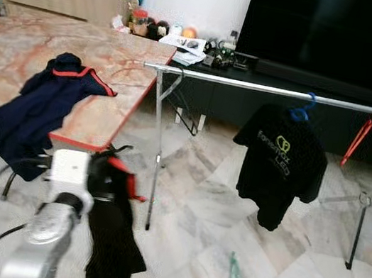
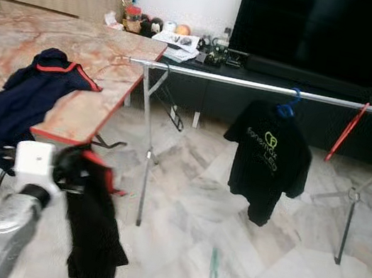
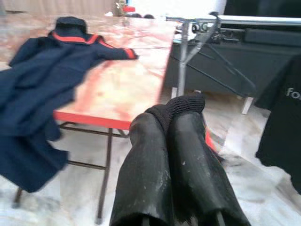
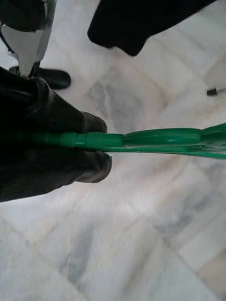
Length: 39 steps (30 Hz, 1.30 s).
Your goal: Hang hanger
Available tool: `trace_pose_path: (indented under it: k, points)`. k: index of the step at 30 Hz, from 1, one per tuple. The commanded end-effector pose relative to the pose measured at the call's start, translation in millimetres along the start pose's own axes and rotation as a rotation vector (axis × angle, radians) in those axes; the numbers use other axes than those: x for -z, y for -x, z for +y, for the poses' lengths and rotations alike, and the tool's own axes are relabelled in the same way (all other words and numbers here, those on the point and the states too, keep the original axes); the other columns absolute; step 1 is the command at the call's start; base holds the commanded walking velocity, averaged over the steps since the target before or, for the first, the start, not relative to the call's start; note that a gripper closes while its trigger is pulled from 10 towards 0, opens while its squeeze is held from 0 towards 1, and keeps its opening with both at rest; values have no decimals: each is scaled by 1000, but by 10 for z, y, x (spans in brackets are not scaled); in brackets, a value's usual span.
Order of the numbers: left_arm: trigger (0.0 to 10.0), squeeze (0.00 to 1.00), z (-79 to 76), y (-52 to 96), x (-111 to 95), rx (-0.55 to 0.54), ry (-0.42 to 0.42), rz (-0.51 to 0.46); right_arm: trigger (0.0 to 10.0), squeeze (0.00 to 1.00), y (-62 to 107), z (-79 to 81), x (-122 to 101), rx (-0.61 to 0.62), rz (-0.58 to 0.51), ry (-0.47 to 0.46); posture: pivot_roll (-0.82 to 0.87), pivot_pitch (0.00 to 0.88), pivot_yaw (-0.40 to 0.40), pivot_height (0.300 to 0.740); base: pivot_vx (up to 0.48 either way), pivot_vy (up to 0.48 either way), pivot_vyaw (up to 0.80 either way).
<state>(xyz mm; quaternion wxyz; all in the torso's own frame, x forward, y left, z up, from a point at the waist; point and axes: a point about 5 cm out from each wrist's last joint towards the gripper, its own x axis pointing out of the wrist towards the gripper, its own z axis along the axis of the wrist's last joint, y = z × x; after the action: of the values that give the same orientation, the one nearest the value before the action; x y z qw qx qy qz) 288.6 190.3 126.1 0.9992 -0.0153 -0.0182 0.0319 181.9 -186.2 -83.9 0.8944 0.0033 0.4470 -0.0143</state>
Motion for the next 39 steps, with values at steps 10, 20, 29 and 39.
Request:
trace_pose_path:
  k: [10, 20, 29, 39]
  points:
    - [10000, 0, -76, -26, -75, 27, 14, -32, 10000, 0, 87, -214, 265, 22, 75, -8, 143, 0, 5, 740, 0, 480, 0]
    - [10000, 0, -60, -37, -110, 26, 15, -46, 10000, 0, 94, -231, 277, 18, 80, 1, 147, 0, 1, 740, 0, 480, 0]
    - [10000, 0, -53, -37, -164, 34, 30, -81, 10000, 0, 54, -77, 218, -4, 73, 9, 150, 0, 0, 740, 0, 357, 0]
    - [10000, 0, -107, -10, -221, 97, 22, -97, 10000, 0, 57, -91, 223, 3, 73, 7, 152, 0, 0, 740, 0, 0, 0]
